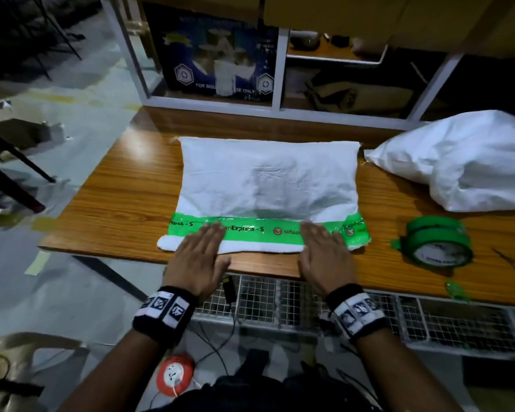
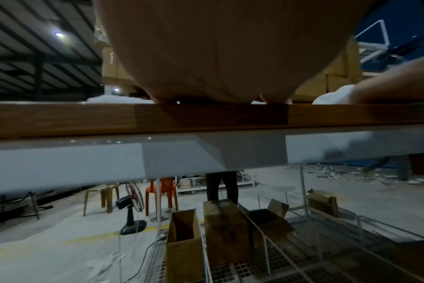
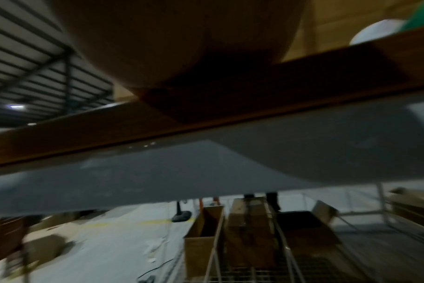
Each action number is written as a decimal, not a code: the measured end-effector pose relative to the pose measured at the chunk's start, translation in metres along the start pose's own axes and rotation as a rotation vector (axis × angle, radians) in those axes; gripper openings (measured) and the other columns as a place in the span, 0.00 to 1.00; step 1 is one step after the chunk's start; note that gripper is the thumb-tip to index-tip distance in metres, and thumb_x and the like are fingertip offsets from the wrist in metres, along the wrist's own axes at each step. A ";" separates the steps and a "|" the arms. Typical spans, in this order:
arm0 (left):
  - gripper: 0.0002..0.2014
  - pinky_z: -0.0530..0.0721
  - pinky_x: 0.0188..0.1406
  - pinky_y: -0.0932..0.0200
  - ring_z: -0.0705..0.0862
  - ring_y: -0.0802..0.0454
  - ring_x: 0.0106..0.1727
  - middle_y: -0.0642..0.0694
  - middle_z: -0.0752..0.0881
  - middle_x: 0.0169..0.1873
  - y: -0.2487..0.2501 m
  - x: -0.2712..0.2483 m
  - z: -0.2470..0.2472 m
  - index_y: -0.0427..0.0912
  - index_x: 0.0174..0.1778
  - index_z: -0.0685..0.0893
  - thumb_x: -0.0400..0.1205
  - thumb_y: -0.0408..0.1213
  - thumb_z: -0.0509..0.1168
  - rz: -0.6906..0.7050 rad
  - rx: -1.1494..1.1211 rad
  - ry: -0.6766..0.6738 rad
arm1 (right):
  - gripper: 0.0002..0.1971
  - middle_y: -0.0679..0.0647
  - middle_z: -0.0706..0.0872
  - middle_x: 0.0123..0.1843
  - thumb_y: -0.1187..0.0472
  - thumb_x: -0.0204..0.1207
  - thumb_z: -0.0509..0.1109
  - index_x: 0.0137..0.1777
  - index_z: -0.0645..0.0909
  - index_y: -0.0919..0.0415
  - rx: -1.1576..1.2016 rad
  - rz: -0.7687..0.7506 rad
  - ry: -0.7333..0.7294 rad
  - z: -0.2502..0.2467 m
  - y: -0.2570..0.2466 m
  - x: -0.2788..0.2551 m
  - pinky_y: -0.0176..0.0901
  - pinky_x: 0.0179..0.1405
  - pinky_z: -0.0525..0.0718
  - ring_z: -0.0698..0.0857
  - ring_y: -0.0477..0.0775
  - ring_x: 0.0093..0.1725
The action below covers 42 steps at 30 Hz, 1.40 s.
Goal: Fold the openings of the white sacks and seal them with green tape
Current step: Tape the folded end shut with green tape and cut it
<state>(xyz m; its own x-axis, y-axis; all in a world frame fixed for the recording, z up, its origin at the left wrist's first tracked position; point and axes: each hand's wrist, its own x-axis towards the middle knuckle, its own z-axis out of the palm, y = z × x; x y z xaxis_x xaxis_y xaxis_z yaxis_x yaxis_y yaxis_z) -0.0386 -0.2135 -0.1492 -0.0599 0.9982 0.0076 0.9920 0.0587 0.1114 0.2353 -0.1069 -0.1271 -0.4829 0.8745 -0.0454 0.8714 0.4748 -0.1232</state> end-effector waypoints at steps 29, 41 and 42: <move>0.33 0.53 0.86 0.45 0.52 0.50 0.87 0.48 0.54 0.87 0.199 0.073 0.010 0.45 0.88 0.54 0.87 0.55 0.42 0.158 -0.066 -0.098 | 0.34 0.57 0.54 0.89 0.53 0.84 0.52 0.89 0.49 0.60 0.035 0.000 -0.044 -0.009 0.119 -0.018 0.56 0.87 0.49 0.52 0.57 0.88; 0.46 0.44 0.86 0.46 0.44 0.44 0.88 0.41 0.45 0.87 0.097 0.034 -0.002 0.37 0.88 0.43 0.79 0.66 0.24 -0.313 0.023 -0.113 | 0.37 0.62 0.55 0.89 0.60 0.76 0.55 0.87 0.52 0.65 0.082 -0.232 -0.031 -0.018 0.030 0.008 0.60 0.87 0.51 0.55 0.62 0.88; 0.45 0.45 0.86 0.46 0.44 0.45 0.88 0.41 0.45 0.87 0.094 0.030 -0.001 0.38 0.88 0.44 0.80 0.66 0.25 -0.308 0.025 -0.111 | 0.38 0.62 0.57 0.88 0.57 0.76 0.53 0.87 0.54 0.64 0.090 -0.297 -0.055 -0.013 0.015 0.009 0.60 0.86 0.53 0.57 0.62 0.87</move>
<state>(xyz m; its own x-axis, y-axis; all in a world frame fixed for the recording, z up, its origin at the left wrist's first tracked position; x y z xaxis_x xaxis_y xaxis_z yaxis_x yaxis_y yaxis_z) 0.0525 -0.1780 -0.1380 -0.3461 0.9289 -0.1316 0.9318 0.3567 0.0673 0.2452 -0.0903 -0.1166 -0.7210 0.6912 -0.0478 0.6819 0.6957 -0.2260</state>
